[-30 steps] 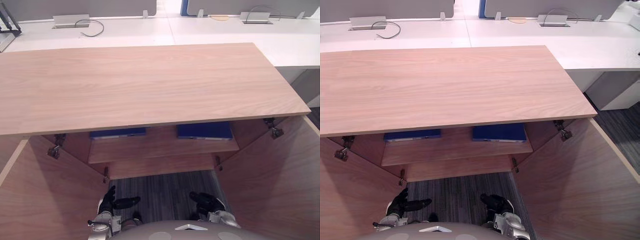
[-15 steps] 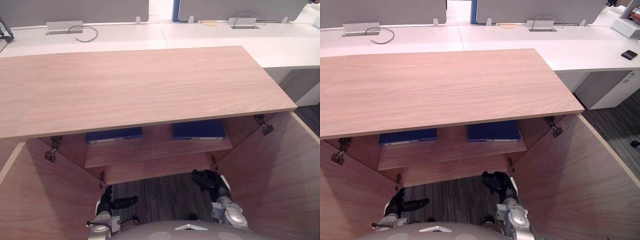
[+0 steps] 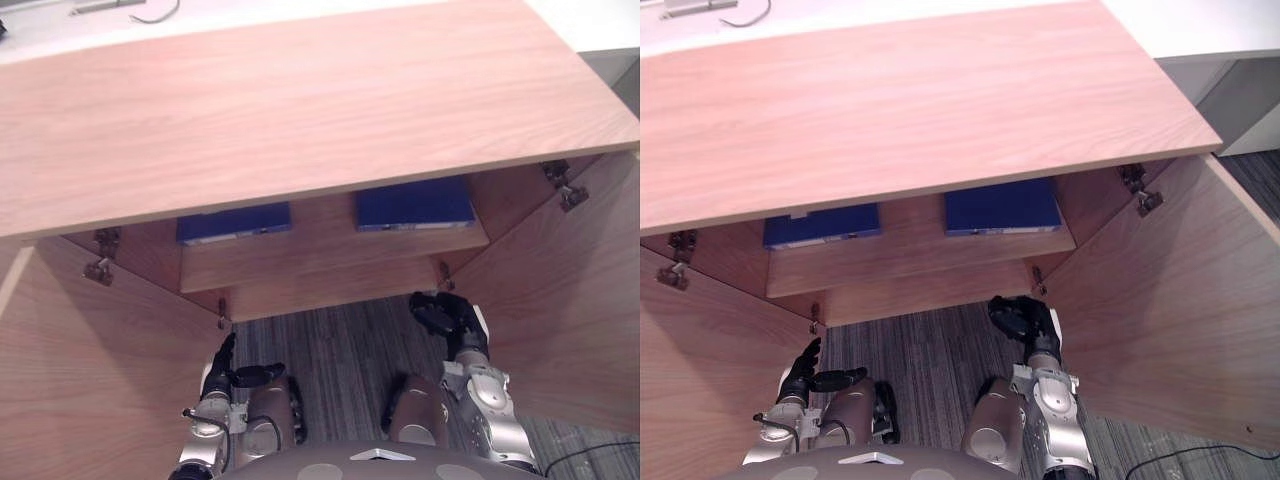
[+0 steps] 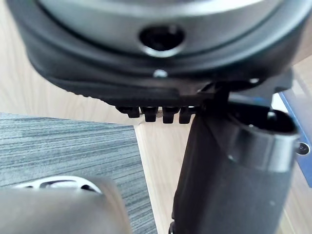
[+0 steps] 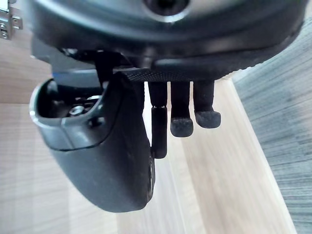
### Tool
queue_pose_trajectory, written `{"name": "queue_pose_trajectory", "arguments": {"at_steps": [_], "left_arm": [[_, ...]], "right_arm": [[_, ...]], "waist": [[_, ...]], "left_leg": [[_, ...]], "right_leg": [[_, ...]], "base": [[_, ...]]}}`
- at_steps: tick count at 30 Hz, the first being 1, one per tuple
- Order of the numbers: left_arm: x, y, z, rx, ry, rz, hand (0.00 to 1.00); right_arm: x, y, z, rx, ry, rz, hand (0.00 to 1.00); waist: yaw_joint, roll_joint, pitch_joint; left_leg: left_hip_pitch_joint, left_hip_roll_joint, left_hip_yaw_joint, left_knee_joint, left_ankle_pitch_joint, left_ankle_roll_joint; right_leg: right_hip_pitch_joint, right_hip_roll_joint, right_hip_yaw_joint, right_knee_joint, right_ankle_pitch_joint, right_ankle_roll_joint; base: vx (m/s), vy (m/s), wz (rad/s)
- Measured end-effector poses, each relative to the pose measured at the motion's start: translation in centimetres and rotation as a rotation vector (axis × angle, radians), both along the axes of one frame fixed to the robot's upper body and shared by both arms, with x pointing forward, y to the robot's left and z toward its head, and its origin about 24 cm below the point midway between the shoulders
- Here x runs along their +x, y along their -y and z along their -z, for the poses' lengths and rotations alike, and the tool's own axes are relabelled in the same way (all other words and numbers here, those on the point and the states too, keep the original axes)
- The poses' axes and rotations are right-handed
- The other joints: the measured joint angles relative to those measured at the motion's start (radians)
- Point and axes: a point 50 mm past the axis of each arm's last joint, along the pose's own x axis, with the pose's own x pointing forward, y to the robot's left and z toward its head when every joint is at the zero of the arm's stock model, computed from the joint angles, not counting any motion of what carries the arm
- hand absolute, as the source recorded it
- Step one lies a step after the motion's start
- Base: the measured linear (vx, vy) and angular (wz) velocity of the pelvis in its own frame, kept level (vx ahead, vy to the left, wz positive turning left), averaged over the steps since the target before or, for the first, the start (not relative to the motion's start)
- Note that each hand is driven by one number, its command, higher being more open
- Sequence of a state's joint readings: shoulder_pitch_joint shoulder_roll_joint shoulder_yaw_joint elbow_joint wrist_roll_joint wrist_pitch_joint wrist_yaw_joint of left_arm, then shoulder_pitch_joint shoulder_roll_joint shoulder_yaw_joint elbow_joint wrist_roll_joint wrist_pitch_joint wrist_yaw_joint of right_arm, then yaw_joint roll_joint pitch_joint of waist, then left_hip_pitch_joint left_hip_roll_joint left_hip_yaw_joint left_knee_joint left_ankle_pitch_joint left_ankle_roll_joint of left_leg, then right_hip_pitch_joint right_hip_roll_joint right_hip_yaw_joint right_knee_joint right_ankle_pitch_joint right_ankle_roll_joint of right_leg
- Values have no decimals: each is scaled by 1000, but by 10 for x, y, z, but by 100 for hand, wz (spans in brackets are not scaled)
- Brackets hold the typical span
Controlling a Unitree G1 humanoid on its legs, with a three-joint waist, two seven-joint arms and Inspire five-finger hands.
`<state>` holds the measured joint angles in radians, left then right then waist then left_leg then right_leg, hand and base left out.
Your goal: Walk over to the cabinet, pick up the folder, carry it to the office cabinet, place the folder inside the office cabinet, then close the office cabinet door
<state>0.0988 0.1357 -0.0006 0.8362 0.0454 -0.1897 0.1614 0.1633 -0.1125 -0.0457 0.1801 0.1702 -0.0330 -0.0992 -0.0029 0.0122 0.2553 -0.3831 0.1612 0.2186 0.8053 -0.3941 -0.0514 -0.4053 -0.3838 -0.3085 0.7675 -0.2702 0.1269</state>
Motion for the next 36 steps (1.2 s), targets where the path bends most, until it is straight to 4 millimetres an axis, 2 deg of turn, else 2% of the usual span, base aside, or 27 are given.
{"name": "queue_pose_trajectory", "arguments": {"at_steps": [3, 6, 15, 21, 23, 26, 32, 36], "left_arm": [[9, -3, -6, 19, 36, 3, 100], [13, -4, -9, 28, 57, 4, 100], [17, -3, -13, 4, 90, -12, 100], [21, 0, -18, -2, 121, 2, 100], [24, 0, -21, -22, 139, -7, 100], [27, 1, -24, -37, 160, -16, 100], [22, 1, -26, -66, 177, -43, 100], [21, 1, -27, -75, 179, -43, 100]], "right_arm": [[13, -6, -17, -2, 78, -10, 0], [19, -9, -21, 2, 99, -1, 0], [29, -10, -29, 16, 135, 30, 0], [45, -7, -44, 33, 197, 60, 0], [56, -4, -56, 63, 244, 93, 0], [61, 3, -64, 58, 284, 133, 0], [72, 23, -77, 81, 323, 191, 0], [82, 40, -92, 66, 366, 216, 0]], "waist": [[0, 2, 31], [5, 7, 55], [25, 7, 74], [31, 8, 79], [39, 9, 97], [55, 13, 112], [56, 18, 117], [57, 18, 117]], "left_leg": [[-68, 12, -17, 125, -56, 2], [-105, 20, -30, 195, -87, 2], [-139, -5, -46, 226, -96, 6], [-170, -16, -57, 236, -94, 10], [-170, -17, -57, 241, -93, 12], [-173, -17, -61, 249, -93, 14], [-191, -21, -74, 259, -92, 15], [-190, -29, -72, 257, -89, 18]], "right_leg": [[-67, -23, 21, 121, -53, 2], [-98, -37, 32, 185, -82, 3], [-117, -69, 31, 219, -92, 9], [-134, -85, 20, 229, -94, 13], [-134, -88, 24, 239, -99, 15], [-136, -95, 22, 257, -111, 12], [-145, -114, 9, 284, -128, 7], [-144, -122, 9, 282, -127, 9]], "base": [[-51, -1, 4], [-33, 0, 9], [-13, 11, 8], [7, 7, 9], [-7, -4, 4], [-15, -31, 7], [-10, -25, 7], [3, 6, 3]]}}
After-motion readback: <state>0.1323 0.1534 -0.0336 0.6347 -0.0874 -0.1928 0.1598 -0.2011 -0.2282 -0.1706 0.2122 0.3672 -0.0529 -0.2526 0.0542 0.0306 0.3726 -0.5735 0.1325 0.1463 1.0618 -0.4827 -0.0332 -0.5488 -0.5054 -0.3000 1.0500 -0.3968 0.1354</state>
